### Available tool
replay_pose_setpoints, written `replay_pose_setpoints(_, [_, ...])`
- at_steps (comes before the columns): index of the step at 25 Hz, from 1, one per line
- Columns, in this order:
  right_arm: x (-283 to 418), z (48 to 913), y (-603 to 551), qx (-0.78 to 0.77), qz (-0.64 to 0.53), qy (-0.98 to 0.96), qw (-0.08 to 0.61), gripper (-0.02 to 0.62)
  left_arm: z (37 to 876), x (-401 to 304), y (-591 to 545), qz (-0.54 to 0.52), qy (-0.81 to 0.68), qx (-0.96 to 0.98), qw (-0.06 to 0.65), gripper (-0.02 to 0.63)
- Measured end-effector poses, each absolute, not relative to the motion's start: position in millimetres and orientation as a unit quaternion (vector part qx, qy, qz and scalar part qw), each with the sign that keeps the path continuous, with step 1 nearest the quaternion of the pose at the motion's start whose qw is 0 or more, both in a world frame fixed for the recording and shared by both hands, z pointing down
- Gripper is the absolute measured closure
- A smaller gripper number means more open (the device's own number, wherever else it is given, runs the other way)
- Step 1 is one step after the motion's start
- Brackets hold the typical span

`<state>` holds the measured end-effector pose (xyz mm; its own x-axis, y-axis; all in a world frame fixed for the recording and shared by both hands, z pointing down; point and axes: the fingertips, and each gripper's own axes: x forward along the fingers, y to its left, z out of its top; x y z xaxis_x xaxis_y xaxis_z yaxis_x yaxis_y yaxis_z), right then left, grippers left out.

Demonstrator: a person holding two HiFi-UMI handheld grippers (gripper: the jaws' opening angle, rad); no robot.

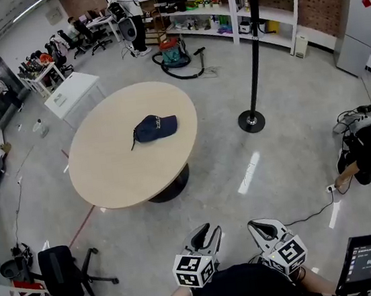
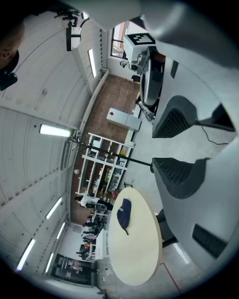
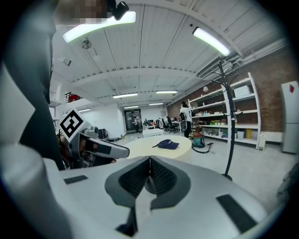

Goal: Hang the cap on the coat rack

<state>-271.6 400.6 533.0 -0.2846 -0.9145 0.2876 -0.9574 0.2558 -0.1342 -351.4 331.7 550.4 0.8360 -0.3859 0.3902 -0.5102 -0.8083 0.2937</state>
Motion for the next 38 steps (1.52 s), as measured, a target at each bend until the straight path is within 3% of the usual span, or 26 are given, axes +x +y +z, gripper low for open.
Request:
replay_pose_setpoints(16, [-269, 541, 421, 0.578, 0.134, -0.803, 0.055, 0.595, 560, -366, 360, 0.152, -0.269, 0.930, 0.198, 0.466])
replay_pose_setpoints(28, [-213, 545, 435, 0.534, 0.154, -0.828, 0.074, 0.595, 548, -336, 375, 0.149, -0.334, 0.911, 0.188, 0.466])
replay_pose_setpoints(38, [-218, 547, 360, 0.544, 0.176, -0.818, 0.061, 0.595, 559, -352, 298, 0.133, -0.338, 0.912, 0.192, 0.466])
